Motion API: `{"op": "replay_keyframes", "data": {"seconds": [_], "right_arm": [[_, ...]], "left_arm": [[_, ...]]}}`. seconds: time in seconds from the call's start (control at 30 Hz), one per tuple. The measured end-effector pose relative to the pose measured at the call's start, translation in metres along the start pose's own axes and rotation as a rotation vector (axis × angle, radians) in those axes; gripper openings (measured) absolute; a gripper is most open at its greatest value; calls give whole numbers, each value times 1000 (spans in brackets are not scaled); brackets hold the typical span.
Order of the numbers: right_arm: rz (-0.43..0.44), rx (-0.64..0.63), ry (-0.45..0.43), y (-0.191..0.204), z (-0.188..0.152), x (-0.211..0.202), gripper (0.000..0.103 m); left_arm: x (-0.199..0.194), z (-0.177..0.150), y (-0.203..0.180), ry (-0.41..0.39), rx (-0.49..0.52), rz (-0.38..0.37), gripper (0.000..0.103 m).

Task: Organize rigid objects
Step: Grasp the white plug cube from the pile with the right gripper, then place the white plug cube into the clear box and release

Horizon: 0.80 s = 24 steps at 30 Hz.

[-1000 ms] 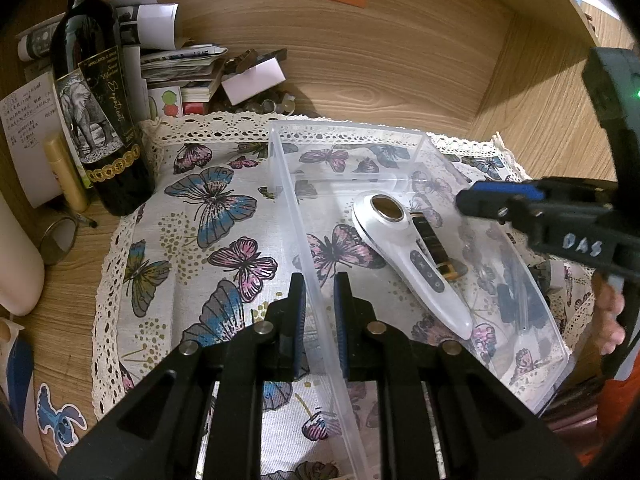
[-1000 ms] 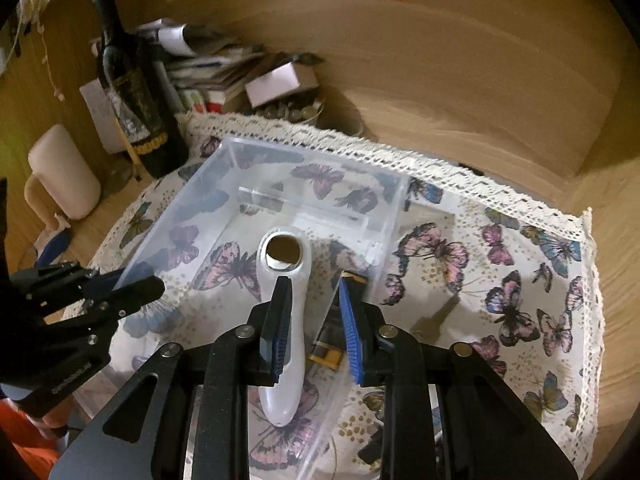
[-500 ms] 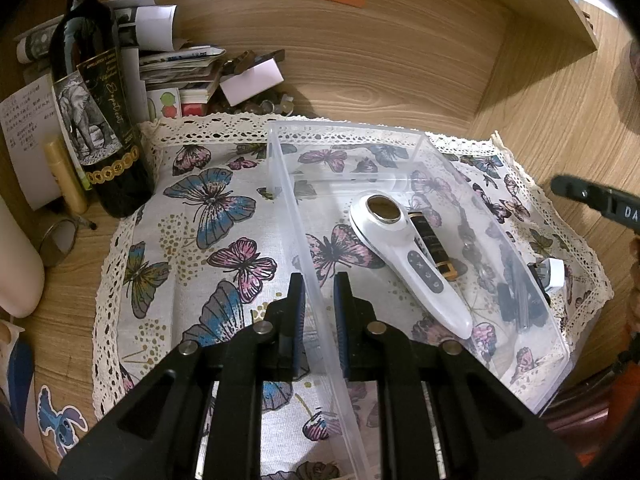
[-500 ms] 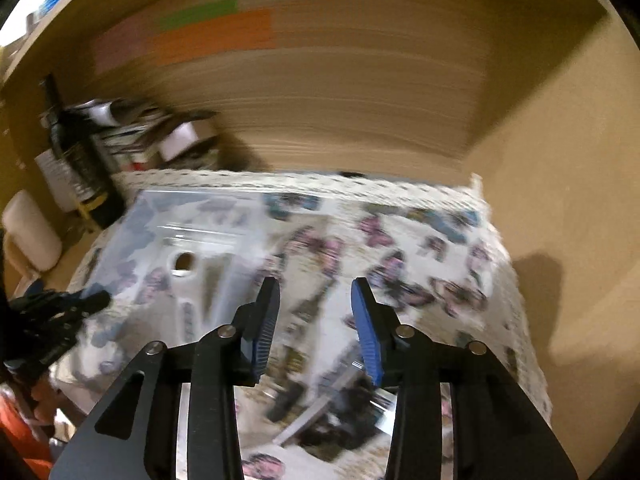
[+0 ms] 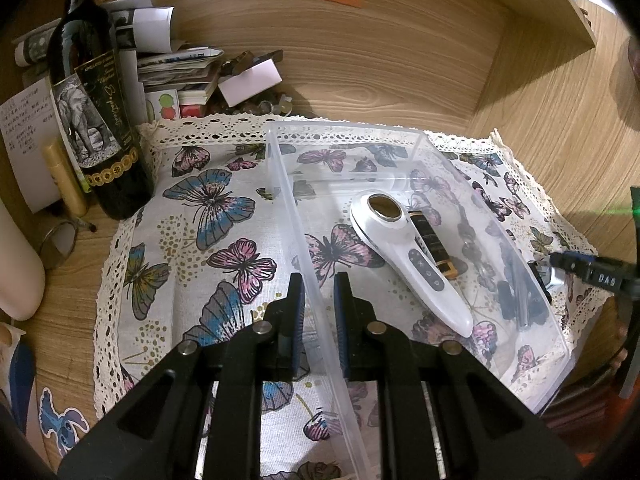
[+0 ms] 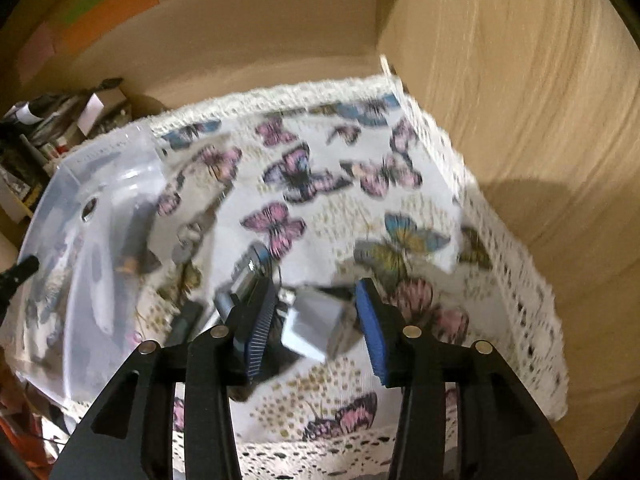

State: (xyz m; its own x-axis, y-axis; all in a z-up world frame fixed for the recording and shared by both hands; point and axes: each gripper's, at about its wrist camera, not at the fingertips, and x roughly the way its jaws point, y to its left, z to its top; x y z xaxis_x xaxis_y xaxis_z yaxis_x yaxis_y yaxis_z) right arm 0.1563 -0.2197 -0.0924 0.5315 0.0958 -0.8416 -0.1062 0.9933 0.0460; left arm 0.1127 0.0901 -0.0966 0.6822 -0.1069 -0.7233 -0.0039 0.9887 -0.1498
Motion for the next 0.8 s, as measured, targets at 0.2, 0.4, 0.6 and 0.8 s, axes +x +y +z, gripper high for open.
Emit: {"op": "replay_keyframes", "data": {"seconds": [0.2, 0.4, 0.6, 0.8], "right_arm": [[20, 41, 35, -8, -12, 11, 32], [27, 44, -7, -10, -9, 1, 28], [44, 12, -51, -1, 4, -6, 27], [90, -58, -127, 27, 24, -22, 28]], "left_arm": [[0, 0, 0, 0, -1, -1, 14], [0, 0, 0, -1, 0, -2, 14], [-1, 0, 1, 0, 0, -2, 14], [-1, 0, 0, 0, 1, -2, 14]]}}
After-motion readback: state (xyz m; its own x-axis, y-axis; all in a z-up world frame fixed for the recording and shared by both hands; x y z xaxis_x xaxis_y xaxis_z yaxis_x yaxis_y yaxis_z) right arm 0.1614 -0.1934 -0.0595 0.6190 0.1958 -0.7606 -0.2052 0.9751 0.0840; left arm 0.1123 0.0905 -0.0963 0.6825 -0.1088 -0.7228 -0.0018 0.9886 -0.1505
